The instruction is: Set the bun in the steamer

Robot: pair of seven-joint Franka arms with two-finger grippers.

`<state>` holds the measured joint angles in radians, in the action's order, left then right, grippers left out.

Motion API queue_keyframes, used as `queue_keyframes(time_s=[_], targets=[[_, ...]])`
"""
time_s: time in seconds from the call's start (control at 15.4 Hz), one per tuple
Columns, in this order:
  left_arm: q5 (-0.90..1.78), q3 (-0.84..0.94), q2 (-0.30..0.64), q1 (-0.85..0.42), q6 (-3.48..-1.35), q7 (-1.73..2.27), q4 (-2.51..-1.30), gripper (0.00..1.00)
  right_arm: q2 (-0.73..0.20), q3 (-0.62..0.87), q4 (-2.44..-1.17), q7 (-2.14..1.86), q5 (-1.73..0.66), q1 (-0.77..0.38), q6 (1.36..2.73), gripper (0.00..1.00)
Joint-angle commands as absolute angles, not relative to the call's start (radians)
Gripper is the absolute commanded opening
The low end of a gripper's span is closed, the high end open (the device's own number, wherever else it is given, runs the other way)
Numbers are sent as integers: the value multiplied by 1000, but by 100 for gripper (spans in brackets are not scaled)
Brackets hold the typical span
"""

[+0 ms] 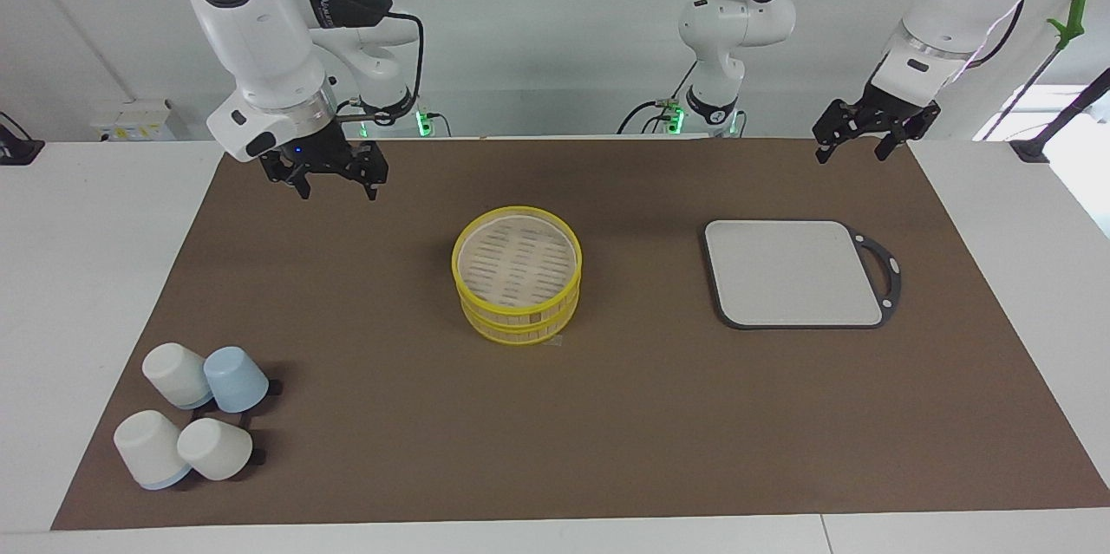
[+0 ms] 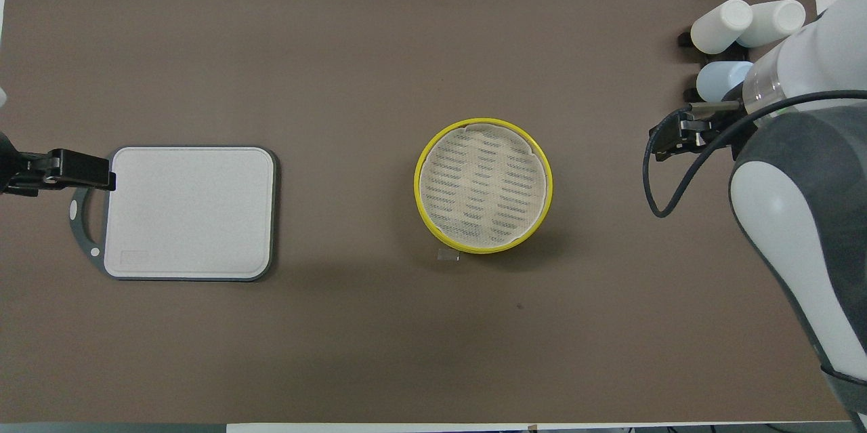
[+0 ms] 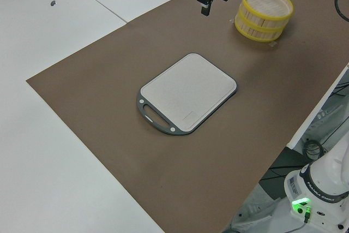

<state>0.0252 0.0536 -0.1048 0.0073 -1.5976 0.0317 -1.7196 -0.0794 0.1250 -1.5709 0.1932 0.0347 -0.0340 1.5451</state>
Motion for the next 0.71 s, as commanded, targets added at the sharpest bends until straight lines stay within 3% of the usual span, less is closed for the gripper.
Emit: queue_keyframes(time_s=[0.0,0.26,0.65], targets=[[11,57,-130,11,-1617,18,-1743,100,-25,108,-1634,163,20,-29,1539,100],[11,57,-132,14,-1617,15,-1744,100,-29,20,-1641,91,18,-29,1592,100],[11,57,-132,14,-1617,17,-1744,100,-34,8,-1638,92,21,-31,1620,100]])
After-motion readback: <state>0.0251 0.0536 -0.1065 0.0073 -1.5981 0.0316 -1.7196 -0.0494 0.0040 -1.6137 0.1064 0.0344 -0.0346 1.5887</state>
